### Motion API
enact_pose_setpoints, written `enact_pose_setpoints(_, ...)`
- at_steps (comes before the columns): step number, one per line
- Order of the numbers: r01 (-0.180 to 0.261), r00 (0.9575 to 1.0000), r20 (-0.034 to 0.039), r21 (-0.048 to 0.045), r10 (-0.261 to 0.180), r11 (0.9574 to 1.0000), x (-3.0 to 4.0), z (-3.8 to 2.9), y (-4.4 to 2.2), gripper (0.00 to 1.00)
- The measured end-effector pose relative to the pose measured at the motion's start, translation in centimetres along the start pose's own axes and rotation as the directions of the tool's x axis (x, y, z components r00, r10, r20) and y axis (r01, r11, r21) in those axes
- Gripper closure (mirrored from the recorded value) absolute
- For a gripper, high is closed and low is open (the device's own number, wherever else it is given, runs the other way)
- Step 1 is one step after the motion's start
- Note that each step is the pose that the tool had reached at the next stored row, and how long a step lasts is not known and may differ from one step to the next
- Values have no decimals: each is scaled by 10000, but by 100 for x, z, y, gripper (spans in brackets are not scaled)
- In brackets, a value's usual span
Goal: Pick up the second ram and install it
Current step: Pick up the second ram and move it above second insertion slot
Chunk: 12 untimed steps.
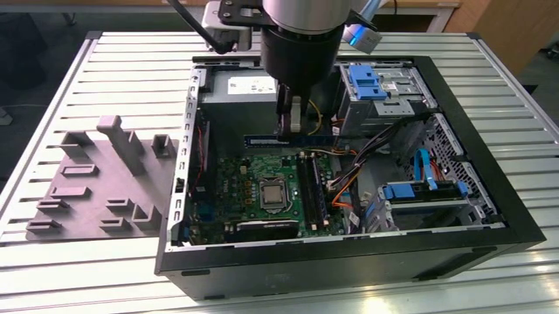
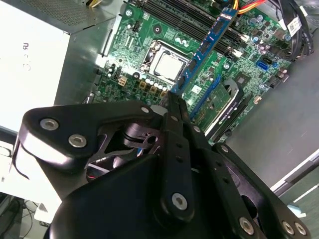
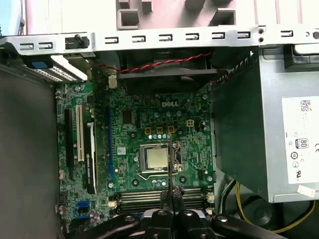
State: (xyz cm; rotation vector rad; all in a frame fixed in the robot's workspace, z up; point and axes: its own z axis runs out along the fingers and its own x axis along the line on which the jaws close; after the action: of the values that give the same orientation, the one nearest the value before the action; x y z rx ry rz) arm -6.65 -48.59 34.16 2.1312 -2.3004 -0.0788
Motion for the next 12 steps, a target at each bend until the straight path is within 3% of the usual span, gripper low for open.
enact_pose_setpoints(12, 0, 10000, 0, 0, 0, 10000, 3, 104, -4, 88)
